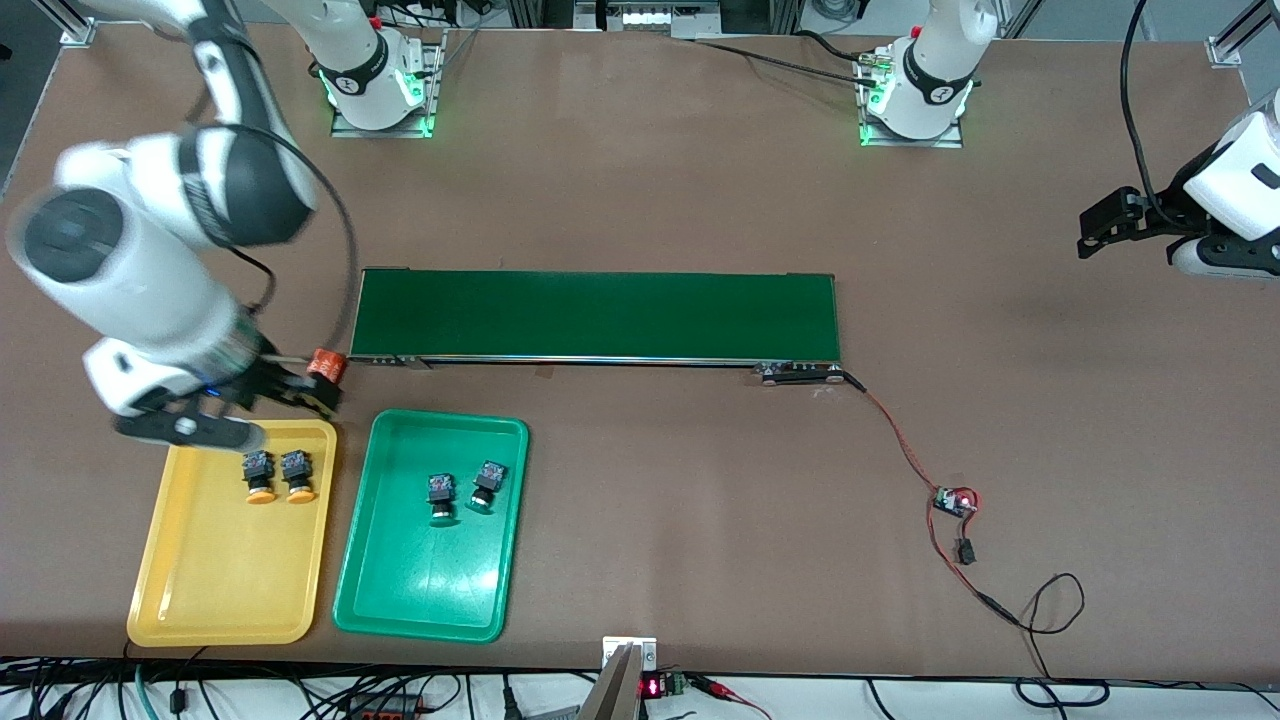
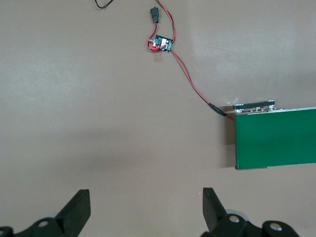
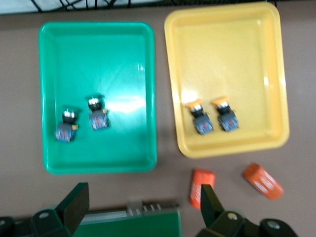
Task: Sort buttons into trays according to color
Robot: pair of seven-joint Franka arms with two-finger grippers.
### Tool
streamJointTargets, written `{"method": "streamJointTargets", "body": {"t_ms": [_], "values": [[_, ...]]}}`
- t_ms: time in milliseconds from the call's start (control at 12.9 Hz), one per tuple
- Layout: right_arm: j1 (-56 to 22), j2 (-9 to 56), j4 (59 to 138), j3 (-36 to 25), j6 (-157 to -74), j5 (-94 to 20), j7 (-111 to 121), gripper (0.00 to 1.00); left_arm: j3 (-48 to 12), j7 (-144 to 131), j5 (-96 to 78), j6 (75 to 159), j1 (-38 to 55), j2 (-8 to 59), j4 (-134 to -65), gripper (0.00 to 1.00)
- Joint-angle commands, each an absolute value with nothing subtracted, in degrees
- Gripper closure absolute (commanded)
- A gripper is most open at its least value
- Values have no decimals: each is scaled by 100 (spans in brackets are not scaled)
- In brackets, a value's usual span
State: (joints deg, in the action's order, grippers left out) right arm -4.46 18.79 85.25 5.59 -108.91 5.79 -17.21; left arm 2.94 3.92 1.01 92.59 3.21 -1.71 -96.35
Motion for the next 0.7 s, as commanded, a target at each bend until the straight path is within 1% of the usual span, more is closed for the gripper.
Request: {"method": "streamJointTargets", "body": {"t_ms": [0,155,309,464,619], "values": [[113,1119,9078,650,-10400,141,-1301,0,299,536,237,9123,334,-105,-9475,0],[272,644,9254,650,-9812,141,-1231,0,290,536,237,9132,334,-105,-9475,0],[430,379,9264,624,-9266,141,-942,0,299,536,237,9123,334,-105,-9475,0],[580,177,9255,476,-9062,141,-695,0,290,527,237,9114,334,-105,-9475,0],[563,158,9255,335,-8878,167,-686,0,299,527,237,9106,334,-105,-9475,0]]}}
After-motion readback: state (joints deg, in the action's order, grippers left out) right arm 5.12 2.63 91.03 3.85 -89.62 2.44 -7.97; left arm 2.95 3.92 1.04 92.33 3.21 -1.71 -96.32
